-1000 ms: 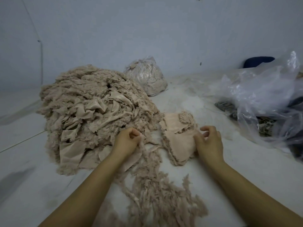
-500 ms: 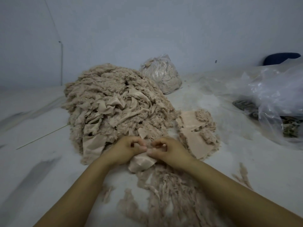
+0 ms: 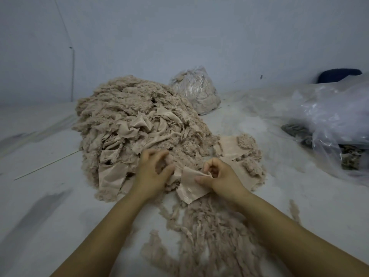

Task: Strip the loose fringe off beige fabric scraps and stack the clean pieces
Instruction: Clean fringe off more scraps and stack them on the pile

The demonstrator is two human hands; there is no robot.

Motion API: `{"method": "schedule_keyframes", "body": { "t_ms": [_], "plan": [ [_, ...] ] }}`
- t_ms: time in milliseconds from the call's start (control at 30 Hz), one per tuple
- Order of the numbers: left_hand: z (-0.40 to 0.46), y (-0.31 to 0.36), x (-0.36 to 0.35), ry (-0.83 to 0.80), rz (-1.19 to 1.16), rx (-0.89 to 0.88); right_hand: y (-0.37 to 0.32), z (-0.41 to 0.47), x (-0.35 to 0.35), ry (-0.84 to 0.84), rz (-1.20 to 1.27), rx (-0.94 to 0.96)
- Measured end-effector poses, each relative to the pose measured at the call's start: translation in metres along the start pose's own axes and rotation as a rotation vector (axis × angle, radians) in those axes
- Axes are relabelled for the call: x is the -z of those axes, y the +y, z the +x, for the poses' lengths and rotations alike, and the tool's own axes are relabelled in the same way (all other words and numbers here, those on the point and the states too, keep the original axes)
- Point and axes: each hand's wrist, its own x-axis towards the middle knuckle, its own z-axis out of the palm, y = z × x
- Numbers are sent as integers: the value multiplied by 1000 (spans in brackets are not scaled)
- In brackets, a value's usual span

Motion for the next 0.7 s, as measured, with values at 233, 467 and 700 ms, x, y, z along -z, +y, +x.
{"method": "schedule_keyframes", "body": {
  "t_ms": [233, 467, 700],
  "plan": [
    [4, 1, -11, -187, 187, -76, -3, -6, 4, 90, 57, 62],
    [-2, 11, -10, -174, -13, -84, -7, -12, 32, -1, 76, -38],
    [-1, 62, -42, -303, -514, 149, -9, -13, 15, 113, 287, -60]
  ]
}}
